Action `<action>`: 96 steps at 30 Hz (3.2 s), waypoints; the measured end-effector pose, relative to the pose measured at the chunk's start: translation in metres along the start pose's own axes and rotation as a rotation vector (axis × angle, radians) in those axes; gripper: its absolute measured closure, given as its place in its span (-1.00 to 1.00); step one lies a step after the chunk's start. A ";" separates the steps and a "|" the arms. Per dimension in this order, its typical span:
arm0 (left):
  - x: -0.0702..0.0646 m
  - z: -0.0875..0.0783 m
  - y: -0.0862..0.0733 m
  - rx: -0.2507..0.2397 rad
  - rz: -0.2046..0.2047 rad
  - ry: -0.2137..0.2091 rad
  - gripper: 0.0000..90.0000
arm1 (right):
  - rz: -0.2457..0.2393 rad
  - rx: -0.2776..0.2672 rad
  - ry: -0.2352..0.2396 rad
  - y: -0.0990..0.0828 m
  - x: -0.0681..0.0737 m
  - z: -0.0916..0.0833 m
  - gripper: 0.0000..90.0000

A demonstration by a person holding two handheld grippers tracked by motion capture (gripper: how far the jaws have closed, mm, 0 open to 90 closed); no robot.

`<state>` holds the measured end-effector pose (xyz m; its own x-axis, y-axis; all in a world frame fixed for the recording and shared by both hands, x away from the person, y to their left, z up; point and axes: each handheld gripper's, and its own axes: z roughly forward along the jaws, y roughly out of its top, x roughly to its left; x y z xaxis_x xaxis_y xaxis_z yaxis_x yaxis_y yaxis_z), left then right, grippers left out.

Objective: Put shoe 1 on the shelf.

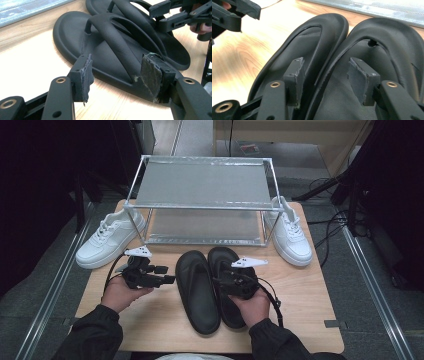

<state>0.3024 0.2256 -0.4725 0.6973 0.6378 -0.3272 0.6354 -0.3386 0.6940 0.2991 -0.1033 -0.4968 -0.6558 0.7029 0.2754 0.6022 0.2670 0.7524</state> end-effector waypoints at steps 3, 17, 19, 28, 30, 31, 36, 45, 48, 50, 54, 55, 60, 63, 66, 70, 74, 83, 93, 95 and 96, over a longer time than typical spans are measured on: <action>0.000 0.000 0.000 -0.002 0.001 0.001 -0.05 | 0.007 0.006 -0.016 -0.001 0.002 0.005 0.00; 0.003 -0.003 0.001 -0.029 -0.004 0.019 -0.05 | 0.006 0.023 -0.085 -0.010 0.015 0.026 -0.08; 0.003 -0.003 0.002 -0.029 -0.003 0.022 -0.05 | 0.004 0.026 -0.104 -0.012 0.016 0.030 -0.03; 0.005 -0.002 0.002 -0.035 -0.019 0.024 -0.08 | -0.043 0.020 -0.149 -0.016 0.025 0.038 0.15; 0.006 -0.002 0.003 -0.038 -0.024 0.025 -0.09 | -0.034 0.024 -0.153 -0.015 0.026 0.038 0.21; 0.006 -0.002 0.003 -0.037 -0.021 0.026 -0.09 | -0.032 0.024 -0.152 -0.015 0.025 0.037 0.24; 0.007 -0.003 0.003 -0.038 -0.026 0.026 -0.09 | 0.003 0.033 -0.152 -0.014 0.025 0.035 0.47; 0.007 -0.003 0.002 -0.034 -0.028 0.025 -0.10 | 0.063 0.038 -0.147 -0.011 0.014 0.029 0.64; 0.007 -0.004 0.002 -0.037 -0.030 0.026 -0.10 | 0.074 0.040 -0.145 -0.009 0.009 0.025 0.70; 0.007 -0.004 0.002 -0.037 -0.030 0.029 -0.11 | 0.058 0.042 -0.152 -0.009 0.009 0.023 0.70; 0.007 -0.005 0.002 -0.039 -0.027 0.027 -0.11 | 0.067 0.040 -0.139 -0.008 0.007 0.019 0.71; 0.007 -0.004 0.002 -0.037 -0.025 0.030 -0.11 | 0.065 0.041 -0.135 -0.007 0.006 0.018 0.71; 0.006 -0.004 0.002 -0.030 -0.032 0.026 -0.11 | 0.064 0.032 -0.123 0.000 0.005 0.016 0.71; 0.004 -0.002 0.002 -0.020 -0.022 0.023 -0.11 | 0.061 0.024 -0.115 0.006 0.004 0.015 0.71; 0.003 0.001 0.003 -0.010 -0.016 0.016 -0.12 | 0.060 0.021 -0.112 0.013 0.001 0.016 0.71; 0.003 0.001 0.003 -0.013 -0.018 0.014 -0.12 | 0.054 0.007 -0.116 0.027 -0.002 0.021 0.72; 0.003 0.000 0.003 -0.016 -0.020 0.011 -0.12 | 0.058 -0.012 -0.127 0.039 -0.005 0.027 0.71; 0.002 0.000 0.003 -0.019 -0.023 0.003 -0.12 | 0.072 -0.031 -0.191 0.071 -0.024 0.053 0.71; 0.002 0.000 0.003 -0.020 -0.022 -0.009 -0.12 | 0.100 -0.030 -0.267 0.086 -0.037 0.088 0.71; 0.002 -0.001 0.003 -0.024 -0.023 -0.011 -0.12 | 0.122 -0.037 -0.285 0.091 -0.041 0.098 0.71; 0.002 -0.001 0.003 -0.024 -0.023 -0.011 -0.12 | 0.129 -0.040 -0.293 0.093 -0.043 0.100 0.71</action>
<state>0.3060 0.2266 -0.4704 0.6866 0.6371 -0.3502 0.6429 -0.3073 0.7016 0.4287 -0.0426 -0.4991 -0.4128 0.8906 0.1909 0.6496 0.1409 0.7471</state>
